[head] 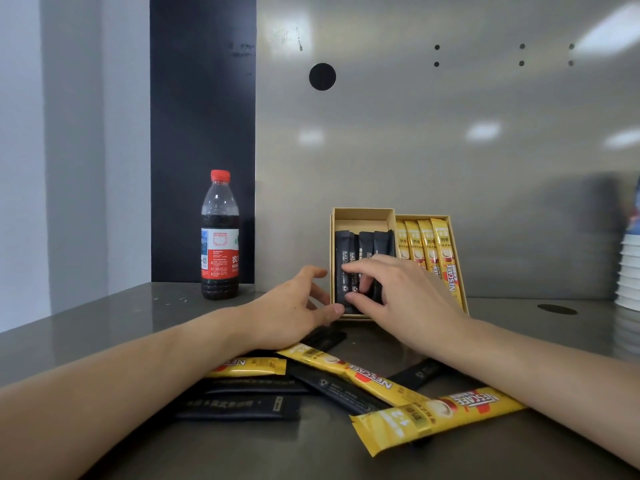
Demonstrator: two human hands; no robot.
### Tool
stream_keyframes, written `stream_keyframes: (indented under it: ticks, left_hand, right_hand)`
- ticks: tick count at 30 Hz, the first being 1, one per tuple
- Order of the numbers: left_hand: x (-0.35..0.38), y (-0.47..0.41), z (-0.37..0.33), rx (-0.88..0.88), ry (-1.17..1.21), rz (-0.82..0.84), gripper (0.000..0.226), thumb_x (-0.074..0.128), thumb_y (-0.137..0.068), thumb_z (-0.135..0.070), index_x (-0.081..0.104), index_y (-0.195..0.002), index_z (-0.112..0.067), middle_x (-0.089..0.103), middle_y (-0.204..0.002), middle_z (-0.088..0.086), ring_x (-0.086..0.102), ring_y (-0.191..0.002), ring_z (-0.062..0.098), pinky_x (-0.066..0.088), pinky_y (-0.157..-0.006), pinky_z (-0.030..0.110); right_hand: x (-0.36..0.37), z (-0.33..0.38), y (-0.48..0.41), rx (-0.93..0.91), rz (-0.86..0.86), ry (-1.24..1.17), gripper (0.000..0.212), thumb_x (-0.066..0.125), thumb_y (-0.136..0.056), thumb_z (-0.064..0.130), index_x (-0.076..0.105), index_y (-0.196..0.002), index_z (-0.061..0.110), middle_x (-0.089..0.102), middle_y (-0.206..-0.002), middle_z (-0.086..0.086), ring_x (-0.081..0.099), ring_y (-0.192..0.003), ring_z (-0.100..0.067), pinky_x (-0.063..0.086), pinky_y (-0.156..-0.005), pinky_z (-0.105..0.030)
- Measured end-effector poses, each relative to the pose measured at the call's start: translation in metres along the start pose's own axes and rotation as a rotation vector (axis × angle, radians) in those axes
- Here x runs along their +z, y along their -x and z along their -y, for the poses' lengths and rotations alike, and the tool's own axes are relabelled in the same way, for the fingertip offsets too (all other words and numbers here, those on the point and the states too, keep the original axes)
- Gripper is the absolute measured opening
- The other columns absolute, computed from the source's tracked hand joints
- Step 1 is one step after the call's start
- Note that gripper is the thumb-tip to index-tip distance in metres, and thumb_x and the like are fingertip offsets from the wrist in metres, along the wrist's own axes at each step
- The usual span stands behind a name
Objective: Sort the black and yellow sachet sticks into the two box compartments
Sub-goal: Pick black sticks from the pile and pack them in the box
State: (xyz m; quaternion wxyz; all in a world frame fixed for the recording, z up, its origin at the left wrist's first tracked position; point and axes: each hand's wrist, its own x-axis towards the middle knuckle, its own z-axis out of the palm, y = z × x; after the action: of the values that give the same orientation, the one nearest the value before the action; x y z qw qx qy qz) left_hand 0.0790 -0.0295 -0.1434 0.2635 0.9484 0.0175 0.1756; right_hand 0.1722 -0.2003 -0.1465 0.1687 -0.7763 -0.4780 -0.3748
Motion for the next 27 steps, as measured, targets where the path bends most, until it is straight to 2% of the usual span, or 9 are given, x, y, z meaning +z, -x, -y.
stream_keyframes:
  ticks: [4, 7, 9, 11, 14, 18, 21, 24, 27]
  left_hand:
    - [-0.002, 0.000, -0.001, 0.005, -0.006, 0.018, 0.076, 0.058, -0.096, -0.047, 0.018, -0.157, -0.025, 0.054, -0.127, -0.011, 0.061, -0.113, 0.010, 0.049, -0.102, 0.031]
    - [-0.006, 0.001, 0.001, 0.005, 0.003, 0.030, 0.075, 0.055, -0.096, -0.051, 0.019, -0.156, -0.025, 0.056, -0.135, -0.009, 0.062, -0.111, 0.008, 0.049, -0.100, 0.029]
    - [-0.011, 0.002, 0.004, 0.002, 0.022, 0.026, 0.070, 0.052, -0.097, -0.053, 0.025, -0.155, -0.025, 0.057, -0.134, -0.008, 0.063, -0.108, 0.008, 0.050, -0.098, 0.029]
    - [-0.015, 0.004, 0.007, -0.003, 0.031, 0.007, 0.063, 0.050, -0.098, -0.053, 0.032, -0.151, -0.024, 0.058, -0.129, -0.009, 0.065, -0.106, 0.009, 0.051, -0.096, 0.029]
    - [-0.025, 0.008, 0.008, 0.017, -0.074, -0.041, 0.046, 0.052, -0.099, -0.047, 0.048, -0.139, -0.025, 0.061, -0.123, -0.010, 0.065, -0.101, 0.007, 0.051, -0.094, 0.029]
    - [-0.040, 0.009, 0.005, 0.056, -0.148, -0.089, 0.024, 0.058, -0.100, -0.037, 0.067, -0.114, -0.020, 0.068, -0.102, -0.012, 0.071, -0.084, 0.011, 0.054, -0.085, 0.029]
    - [-0.048, 0.011, 0.003, 0.061, -0.156, -0.019, 0.021, 0.060, -0.099, -0.035, 0.071, -0.106, -0.018, 0.073, -0.096, -0.007, 0.074, -0.081, 0.016, 0.054, -0.082, 0.027]
    - [-0.053, 0.014, 0.005, 0.058, -0.221, 0.075, 0.020, 0.063, -0.096, -0.041, 0.071, -0.101, -0.024, 0.071, -0.094, -0.009, 0.071, -0.085, 0.015, 0.053, -0.079, 0.024]
    - [-0.058, 0.017, 0.007, 0.017, -0.292, 0.170, 0.028, 0.065, -0.092, -0.049, 0.072, -0.103, -0.025, 0.072, -0.096, -0.011, 0.067, -0.092, 0.008, 0.052, -0.084, 0.025]
  right_hand:
    - [-0.002, 0.001, 0.000, 0.002, -0.001, -0.006, 0.041, 0.051, -0.099, 0.048, 0.054, -0.138, 0.040, 0.061, -0.096, 0.018, 0.050, -0.075, 0.002, 0.054, -0.065, -0.021]
    - [-0.007, 0.002, 0.001, 0.016, -0.020, -0.039, 0.036, 0.051, -0.100, 0.044, 0.056, -0.135, 0.039, 0.062, -0.094, 0.018, 0.051, -0.069, 0.005, 0.046, -0.062, -0.013]
    - [-0.013, 0.003, 0.001, 0.036, -0.041, -0.083, 0.030, 0.052, -0.100, 0.042, 0.060, -0.128, 0.038, 0.064, -0.092, 0.019, 0.051, -0.066, 0.008, 0.043, -0.061, -0.011]
    - [-0.019, 0.000, 0.002, 0.069, -0.069, -0.134, 0.017, 0.053, -0.100, 0.038, 0.065, -0.112, 0.035, 0.066, -0.082, 0.018, 0.055, -0.064, 0.006, 0.043, -0.060, -0.013]
    - [-0.027, -0.006, 0.002, 0.109, -0.084, -0.195, 0.014, 0.056, -0.099, 0.032, 0.067, -0.092, 0.030, 0.065, -0.065, 0.012, 0.058, -0.057, -0.003, 0.040, -0.056, -0.017]
    - [-0.035, -0.005, 0.004, 0.099, -0.042, -0.256, 0.015, 0.061, -0.097, 0.025, 0.069, -0.084, 0.026, 0.065, -0.061, 0.005, 0.058, -0.055, -0.003, 0.040, -0.052, -0.011]
    - [-0.039, 0.003, 0.004, 0.051, 0.021, -0.285, 0.019, 0.063, -0.093, 0.019, 0.067, -0.076, 0.025, 0.061, -0.055, 0.005, 0.055, -0.052, -0.003, 0.040, -0.056, -0.008]
    - [-0.039, 0.012, 0.004, -0.016, 0.075, -0.258, 0.019, 0.063, -0.093, 0.023, 0.064, -0.074, 0.029, 0.056, -0.050, 0.007, 0.054, -0.052, -0.007, 0.038, -0.060, -0.012]
    - [-0.039, 0.020, 0.006, -0.075, 0.124, -0.282, 0.022, 0.061, -0.095, 0.024, 0.059, -0.074, 0.031, 0.048, -0.045, 0.007, 0.052, -0.049, -0.009, 0.040, -0.064, -0.011]
